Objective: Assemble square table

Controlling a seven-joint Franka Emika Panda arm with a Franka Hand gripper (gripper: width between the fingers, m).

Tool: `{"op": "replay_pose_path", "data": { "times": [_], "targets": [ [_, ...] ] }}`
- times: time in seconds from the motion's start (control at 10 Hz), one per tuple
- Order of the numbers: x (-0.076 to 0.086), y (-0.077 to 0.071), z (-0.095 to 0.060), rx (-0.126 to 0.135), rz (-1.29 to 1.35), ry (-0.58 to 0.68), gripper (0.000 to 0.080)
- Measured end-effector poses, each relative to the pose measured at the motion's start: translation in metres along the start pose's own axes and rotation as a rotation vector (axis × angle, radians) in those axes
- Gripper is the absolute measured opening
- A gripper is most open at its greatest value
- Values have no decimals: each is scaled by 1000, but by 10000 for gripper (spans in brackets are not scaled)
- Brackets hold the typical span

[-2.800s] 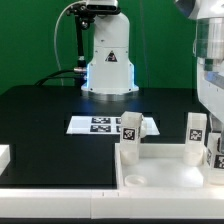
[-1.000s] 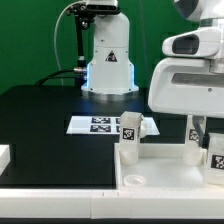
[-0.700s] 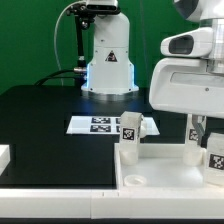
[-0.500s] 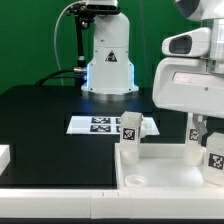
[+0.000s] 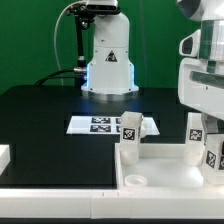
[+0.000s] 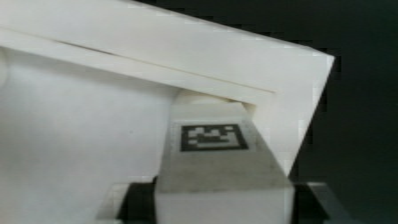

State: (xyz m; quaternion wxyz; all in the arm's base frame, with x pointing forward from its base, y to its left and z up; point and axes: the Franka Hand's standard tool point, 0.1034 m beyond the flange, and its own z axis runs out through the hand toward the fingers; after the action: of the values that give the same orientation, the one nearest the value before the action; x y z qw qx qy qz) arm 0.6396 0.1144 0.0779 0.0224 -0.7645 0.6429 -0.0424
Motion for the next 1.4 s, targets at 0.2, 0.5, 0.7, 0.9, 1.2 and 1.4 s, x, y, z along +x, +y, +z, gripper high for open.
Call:
{"op": "replay_pose_path", "data": {
  "times": [0.2, 0.5, 0.7, 0.9, 1.2, 1.4],
  "targets": [
    [1, 0, 0, 0, 140, -2, 285],
    [1, 0, 1, 2, 485, -44, 285],
    [1, 1, 2, 2, 435, -44, 307],
    [0, 5, 0, -50, 186, -40, 613],
    [2, 3, 2, -52, -229, -38, 648],
    [3, 3, 2, -51, -373, -38, 648]
  ]
}}
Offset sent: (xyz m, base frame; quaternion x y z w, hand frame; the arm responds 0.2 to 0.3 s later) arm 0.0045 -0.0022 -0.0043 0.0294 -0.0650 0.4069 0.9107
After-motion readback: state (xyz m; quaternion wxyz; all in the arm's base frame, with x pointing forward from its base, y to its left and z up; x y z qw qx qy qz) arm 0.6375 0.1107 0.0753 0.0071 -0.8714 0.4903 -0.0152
